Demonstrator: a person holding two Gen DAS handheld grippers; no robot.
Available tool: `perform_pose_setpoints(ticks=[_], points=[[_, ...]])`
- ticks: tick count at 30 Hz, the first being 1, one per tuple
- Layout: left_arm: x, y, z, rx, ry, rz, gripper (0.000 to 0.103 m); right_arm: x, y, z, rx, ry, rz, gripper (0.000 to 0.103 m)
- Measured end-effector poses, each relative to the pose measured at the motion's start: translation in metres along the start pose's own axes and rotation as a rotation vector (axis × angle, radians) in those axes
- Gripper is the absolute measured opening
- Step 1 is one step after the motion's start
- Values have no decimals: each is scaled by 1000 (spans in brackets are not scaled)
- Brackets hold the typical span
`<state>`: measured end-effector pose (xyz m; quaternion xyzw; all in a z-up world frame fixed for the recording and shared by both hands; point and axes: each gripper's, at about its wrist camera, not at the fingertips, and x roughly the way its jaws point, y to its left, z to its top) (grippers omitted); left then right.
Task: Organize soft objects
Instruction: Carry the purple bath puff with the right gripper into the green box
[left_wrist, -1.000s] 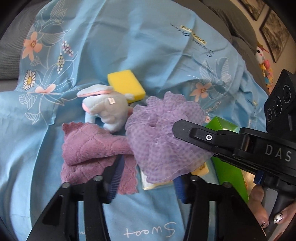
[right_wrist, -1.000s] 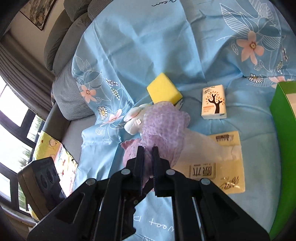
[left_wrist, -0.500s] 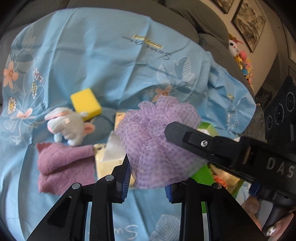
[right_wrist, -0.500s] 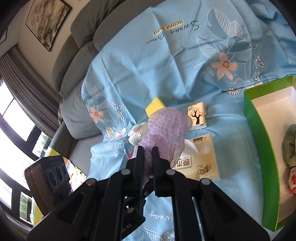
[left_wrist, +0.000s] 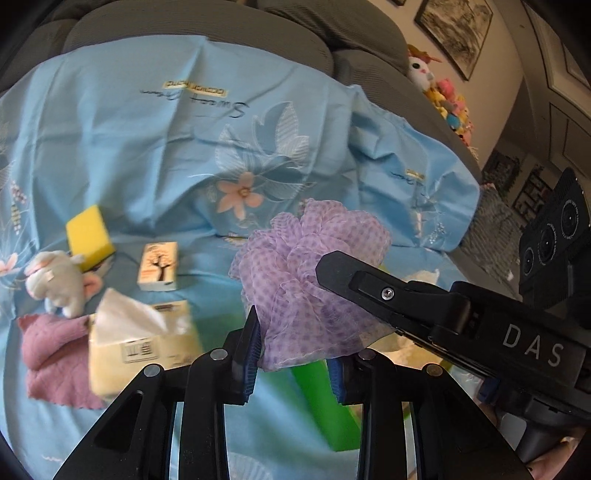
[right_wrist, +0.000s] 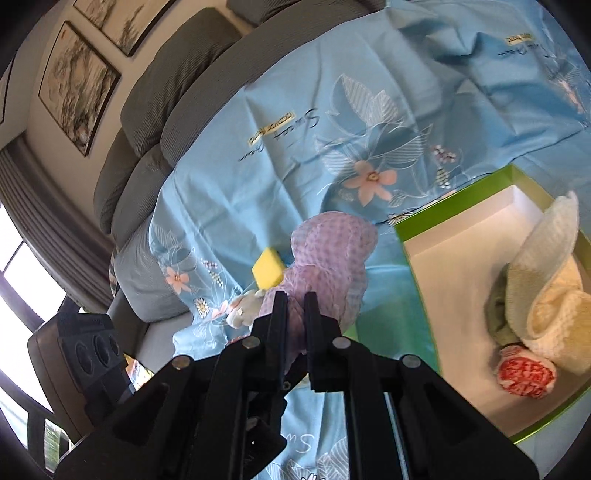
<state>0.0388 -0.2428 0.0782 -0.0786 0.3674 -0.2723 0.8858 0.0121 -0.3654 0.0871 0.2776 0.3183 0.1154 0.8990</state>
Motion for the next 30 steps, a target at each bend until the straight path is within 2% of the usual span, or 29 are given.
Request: perform_pose_setpoints(ticks=[10, 13, 18, 23, 30], points=[[57, -47, 12, 67, 83, -70, 32, -27, -58, 21, 101, -81, -116, 11], [75, -56, 12, 61, 114, -86, 32, -30, -78, 26, 149, -93, -127, 11], [104, -69, 10, 74, 147, -100, 32, -32, -106, 31, 193, -112, -202, 11], [132, -70, 4, 63, 228, -104, 32, -23, -132, 32, 250, -88, -244, 11], [153, -70, -5, 61, 294, -88, 32, -10, -156, 32, 299, -39, -319, 12]])
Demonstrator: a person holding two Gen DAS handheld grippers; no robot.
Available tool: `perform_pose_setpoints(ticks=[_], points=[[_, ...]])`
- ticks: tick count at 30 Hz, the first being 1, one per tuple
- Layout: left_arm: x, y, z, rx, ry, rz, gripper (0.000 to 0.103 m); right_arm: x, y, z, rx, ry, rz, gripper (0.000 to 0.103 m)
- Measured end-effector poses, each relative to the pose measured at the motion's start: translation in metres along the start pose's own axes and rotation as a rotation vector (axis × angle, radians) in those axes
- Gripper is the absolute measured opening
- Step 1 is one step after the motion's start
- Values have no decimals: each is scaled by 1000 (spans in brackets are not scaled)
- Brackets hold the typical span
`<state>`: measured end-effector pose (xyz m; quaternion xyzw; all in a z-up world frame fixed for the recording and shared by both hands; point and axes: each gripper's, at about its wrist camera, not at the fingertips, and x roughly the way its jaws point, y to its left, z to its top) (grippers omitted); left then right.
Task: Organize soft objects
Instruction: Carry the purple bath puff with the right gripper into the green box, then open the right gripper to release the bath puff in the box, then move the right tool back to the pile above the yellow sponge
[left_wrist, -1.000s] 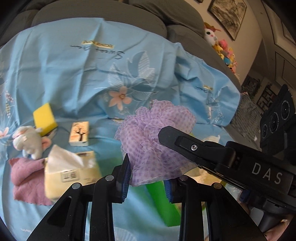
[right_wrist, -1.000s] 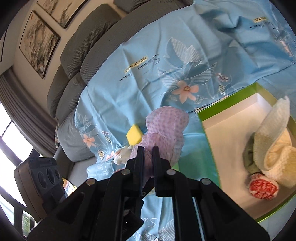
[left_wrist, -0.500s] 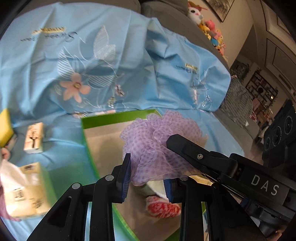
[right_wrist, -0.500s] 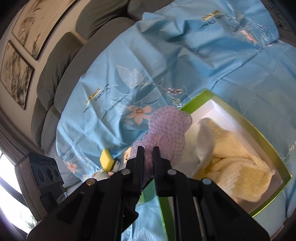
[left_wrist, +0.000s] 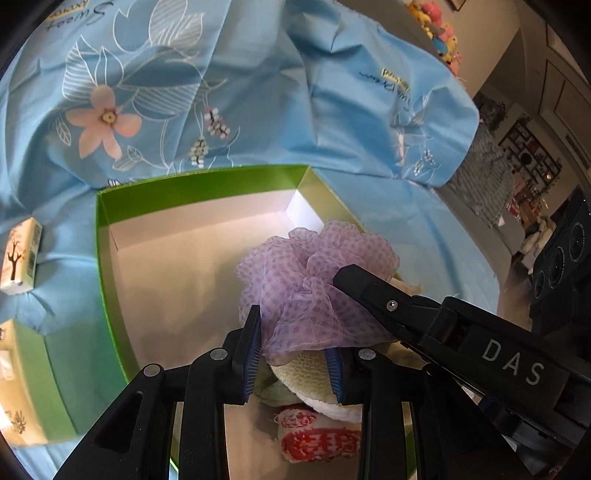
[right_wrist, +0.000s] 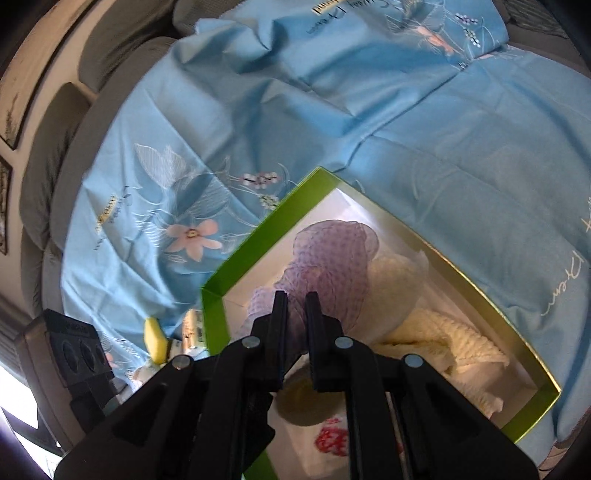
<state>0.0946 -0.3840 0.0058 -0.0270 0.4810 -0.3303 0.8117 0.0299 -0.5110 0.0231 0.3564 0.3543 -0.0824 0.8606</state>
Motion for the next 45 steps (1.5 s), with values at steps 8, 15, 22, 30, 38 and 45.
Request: perform_pose_setpoints(ticks=[8, 15, 22, 30, 38, 45], points=[[13, 2, -5, -6, 51, 65, 32, 19, -13, 0, 35, 52, -55, 12], [10, 1, -4, -1, 60, 65, 32, 21, -16, -1, 39, 57, -61, 15], [-28, -2, -5, -14, -3, 18, 32, -13, 2, -5, -45, -27, -98, 71], [-77, 0, -8, -7, -113, 94, 66, -38, 25, -11, -120, -138, -181, 102], [-125, 40, -31, -55, -194, 161, 80, -48, 49, -20, -171, -155, -125, 102], [-176, 108, -65, -204, -273, 252, 80, -49, 85, -39, -286, -165, -138, 102]])
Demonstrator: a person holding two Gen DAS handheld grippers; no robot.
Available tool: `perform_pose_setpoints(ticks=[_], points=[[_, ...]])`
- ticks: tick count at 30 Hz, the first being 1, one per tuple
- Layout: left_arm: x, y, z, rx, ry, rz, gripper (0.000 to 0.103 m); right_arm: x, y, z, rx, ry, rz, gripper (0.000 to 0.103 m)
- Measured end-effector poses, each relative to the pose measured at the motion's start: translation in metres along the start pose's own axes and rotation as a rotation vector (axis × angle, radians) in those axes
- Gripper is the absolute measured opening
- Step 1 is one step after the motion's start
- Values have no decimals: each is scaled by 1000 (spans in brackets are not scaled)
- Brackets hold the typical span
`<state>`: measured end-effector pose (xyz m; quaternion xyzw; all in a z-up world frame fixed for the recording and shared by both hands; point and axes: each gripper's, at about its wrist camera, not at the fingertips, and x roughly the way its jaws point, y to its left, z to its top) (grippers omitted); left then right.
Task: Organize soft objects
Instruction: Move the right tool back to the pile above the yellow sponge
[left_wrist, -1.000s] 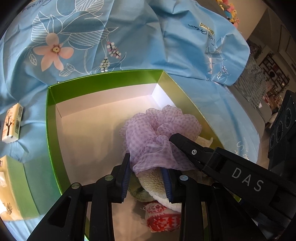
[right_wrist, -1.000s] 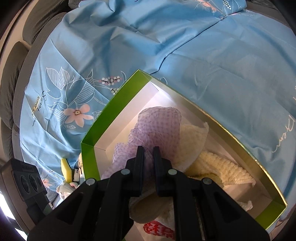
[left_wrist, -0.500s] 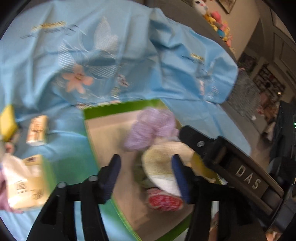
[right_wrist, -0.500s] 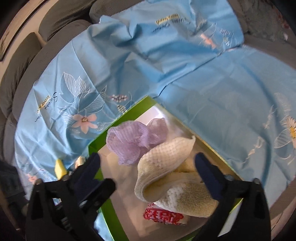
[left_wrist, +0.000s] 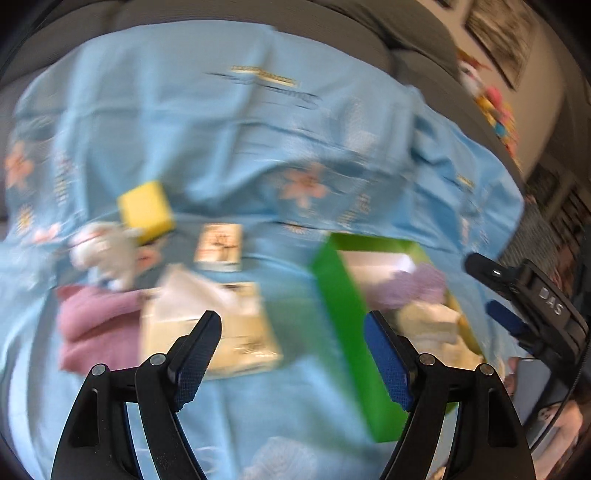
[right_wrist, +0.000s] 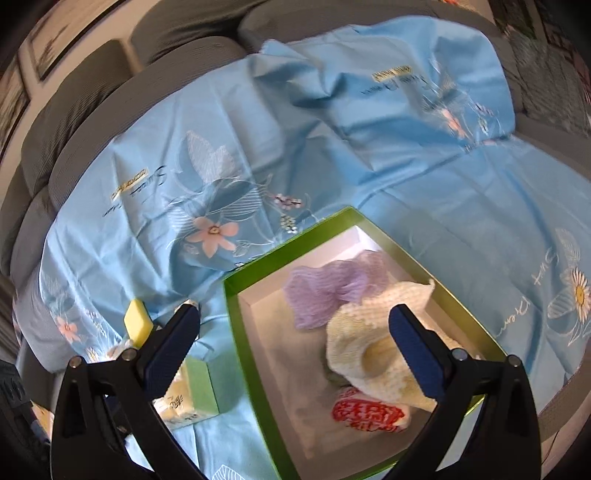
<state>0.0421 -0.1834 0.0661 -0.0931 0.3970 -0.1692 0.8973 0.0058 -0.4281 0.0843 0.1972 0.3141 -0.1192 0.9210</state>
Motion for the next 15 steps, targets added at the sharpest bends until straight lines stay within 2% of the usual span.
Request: perform_pose_setpoints(ticks=[3, 7, 11, 13, 15], points=[[-12, 38, -4, -26, -9, 49, 80, 0, 16, -5, -36, 4, 21, 102], [-28, 94, -14, -104, -80, 135, 80, 2, 39, -12, -86, 16, 67, 102], [-28, 147, -27, -246, -71, 158, 80, 4, 62, -20, -132, 11, 76, 102], [-27, 165, -31, -299, -59, 216, 80, 7, 74, -26, -164, 16, 93, 102], [-27, 174, -33, -291, -51, 287, 80, 10, 84, -32, -191, 27, 118, 102]])
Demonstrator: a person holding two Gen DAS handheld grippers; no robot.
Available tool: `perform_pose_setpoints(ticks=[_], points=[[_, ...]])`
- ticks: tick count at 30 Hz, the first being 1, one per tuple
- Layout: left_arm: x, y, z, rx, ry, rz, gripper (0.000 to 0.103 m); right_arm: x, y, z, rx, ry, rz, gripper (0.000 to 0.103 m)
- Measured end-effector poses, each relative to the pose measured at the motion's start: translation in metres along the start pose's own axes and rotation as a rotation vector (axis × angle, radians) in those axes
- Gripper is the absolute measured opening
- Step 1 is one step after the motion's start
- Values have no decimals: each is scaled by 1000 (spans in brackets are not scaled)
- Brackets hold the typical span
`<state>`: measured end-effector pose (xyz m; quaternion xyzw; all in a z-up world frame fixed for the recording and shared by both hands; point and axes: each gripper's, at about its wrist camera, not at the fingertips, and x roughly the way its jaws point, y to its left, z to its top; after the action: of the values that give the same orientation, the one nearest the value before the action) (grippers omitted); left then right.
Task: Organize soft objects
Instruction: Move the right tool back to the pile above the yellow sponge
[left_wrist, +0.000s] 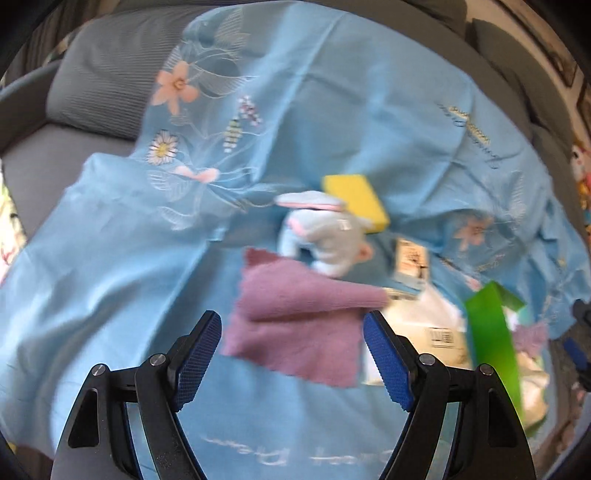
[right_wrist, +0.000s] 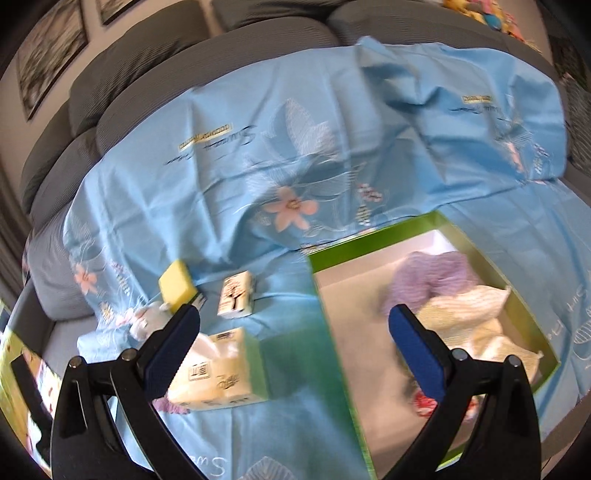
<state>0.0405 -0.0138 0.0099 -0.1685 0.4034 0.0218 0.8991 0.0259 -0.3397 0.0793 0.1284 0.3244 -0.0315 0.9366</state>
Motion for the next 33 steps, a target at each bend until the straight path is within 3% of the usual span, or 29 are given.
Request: perform_pose_setpoints(ticks=[3, 5, 11, 15, 19, 26, 29, 33], points=[[-2, 6, 0, 43, -19, 31, 80, 6, 13, -5, -19, 0, 27, 102], [1, 10, -2, 38, 14, 16, 80, 11, 21, -8, -23, 7, 41, 102], [22, 25, -3, -22, 250, -36, 80, 30, 50, -22, -72, 72, 94, 102], [13, 28, 0, -1, 214, 7, 80, 46, 69, -31, -107, 119, 111, 102], [6, 34, 3, -18, 186, -62, 80, 62, 83, -35, -93, 175, 170, 102], [7, 51, 10, -119, 125, -119, 80, 87, 125, -14, -161, 219, 178, 94], [10, 49, 12, -120, 133, -130, 80, 113, 156, 1, -207, 237, 206, 88], [14, 47, 14, -135, 177, -177, 80, 172, 191, 6, -241, 312, 243, 90]])
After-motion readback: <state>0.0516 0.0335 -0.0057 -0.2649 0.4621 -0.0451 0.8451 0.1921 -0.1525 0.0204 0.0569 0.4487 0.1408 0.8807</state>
